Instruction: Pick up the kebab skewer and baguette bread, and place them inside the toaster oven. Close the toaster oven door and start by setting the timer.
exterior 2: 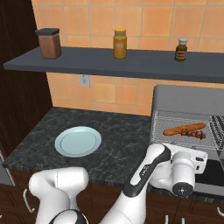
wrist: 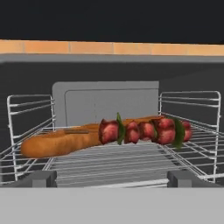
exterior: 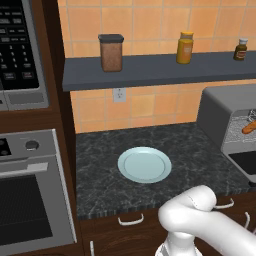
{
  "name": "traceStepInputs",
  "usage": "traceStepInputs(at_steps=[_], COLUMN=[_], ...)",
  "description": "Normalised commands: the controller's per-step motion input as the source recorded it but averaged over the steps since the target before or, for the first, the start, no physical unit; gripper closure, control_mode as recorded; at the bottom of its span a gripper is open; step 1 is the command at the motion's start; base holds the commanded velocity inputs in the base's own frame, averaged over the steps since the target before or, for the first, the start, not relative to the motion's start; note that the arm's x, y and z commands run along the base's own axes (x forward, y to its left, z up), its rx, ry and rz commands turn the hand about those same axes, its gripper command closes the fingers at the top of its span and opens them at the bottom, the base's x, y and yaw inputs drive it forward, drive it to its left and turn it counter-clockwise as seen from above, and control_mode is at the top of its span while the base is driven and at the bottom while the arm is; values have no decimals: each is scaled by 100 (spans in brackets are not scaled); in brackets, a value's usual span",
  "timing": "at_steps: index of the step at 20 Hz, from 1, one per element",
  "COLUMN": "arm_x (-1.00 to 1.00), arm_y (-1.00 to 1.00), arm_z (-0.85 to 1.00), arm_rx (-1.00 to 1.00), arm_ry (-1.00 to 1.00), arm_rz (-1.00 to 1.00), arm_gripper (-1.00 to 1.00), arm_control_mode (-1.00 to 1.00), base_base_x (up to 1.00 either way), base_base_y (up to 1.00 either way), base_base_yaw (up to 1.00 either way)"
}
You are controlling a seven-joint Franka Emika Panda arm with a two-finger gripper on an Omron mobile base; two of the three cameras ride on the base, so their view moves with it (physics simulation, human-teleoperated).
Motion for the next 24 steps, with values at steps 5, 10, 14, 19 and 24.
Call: traceStepInputs(at_steps=[5,10,14,19,24], arm_x=[-1,9,9,4,0], arm_y=[0,0,0,0,0], arm_z=[-21,0,0,1,2], arm_rx=[0,0,0,0,0], arm_ry=[0,0,0,-2,-4], arm_rz=[0,0,0,0,0], arm_gripper=[-100,-100,-100,-100,-100], arm_control_mode=[-100,-100,-100,-100,-100], base_base_x=[0,0,0,0,0], base_base_y=[0,0,0,0,0], base_base_yaw=[0,0,0,0,0])
